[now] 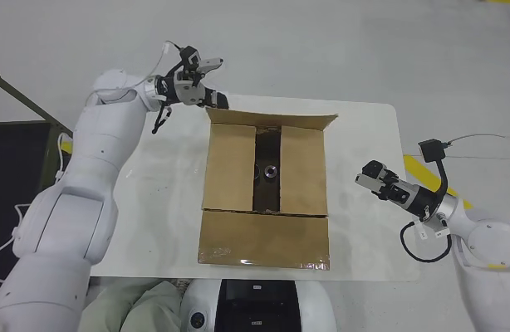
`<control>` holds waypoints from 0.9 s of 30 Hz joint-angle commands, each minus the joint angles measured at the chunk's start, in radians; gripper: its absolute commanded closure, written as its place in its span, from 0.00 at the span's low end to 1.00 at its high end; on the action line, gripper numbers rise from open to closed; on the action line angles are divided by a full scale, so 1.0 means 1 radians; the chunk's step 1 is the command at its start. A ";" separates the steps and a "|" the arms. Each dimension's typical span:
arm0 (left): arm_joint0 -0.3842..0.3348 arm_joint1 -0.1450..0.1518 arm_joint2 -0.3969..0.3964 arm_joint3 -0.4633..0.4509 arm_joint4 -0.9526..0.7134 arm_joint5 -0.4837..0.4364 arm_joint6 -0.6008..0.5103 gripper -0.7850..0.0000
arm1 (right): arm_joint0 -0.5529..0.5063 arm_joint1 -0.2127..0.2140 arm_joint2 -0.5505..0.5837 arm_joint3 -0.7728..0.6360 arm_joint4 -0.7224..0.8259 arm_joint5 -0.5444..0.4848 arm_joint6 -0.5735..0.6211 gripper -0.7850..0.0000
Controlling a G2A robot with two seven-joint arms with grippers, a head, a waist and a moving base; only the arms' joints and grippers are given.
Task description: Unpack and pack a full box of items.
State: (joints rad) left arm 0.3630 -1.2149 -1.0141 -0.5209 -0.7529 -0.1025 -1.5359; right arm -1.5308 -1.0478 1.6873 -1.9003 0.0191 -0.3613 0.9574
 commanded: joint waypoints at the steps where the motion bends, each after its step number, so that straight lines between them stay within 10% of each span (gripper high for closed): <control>1: 0.018 0.015 0.005 -0.038 0.002 0.010 0.000 0.00 | 0.000 0.000 0.000 0.000 0.000 0.000 0.000 0.00; 27: 0.133 0.155 0.072 -0.311 0.021 0.065 0.000 0.00 | 0.000 0.000 0.000 0.000 0.000 0.000 0.000 0.00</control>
State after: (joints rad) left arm 0.4927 -1.0650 -0.9462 -0.8231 -0.7320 -0.0400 -1.5359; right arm -1.5308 -1.0478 1.6873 -1.9003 0.0191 -0.3613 0.9574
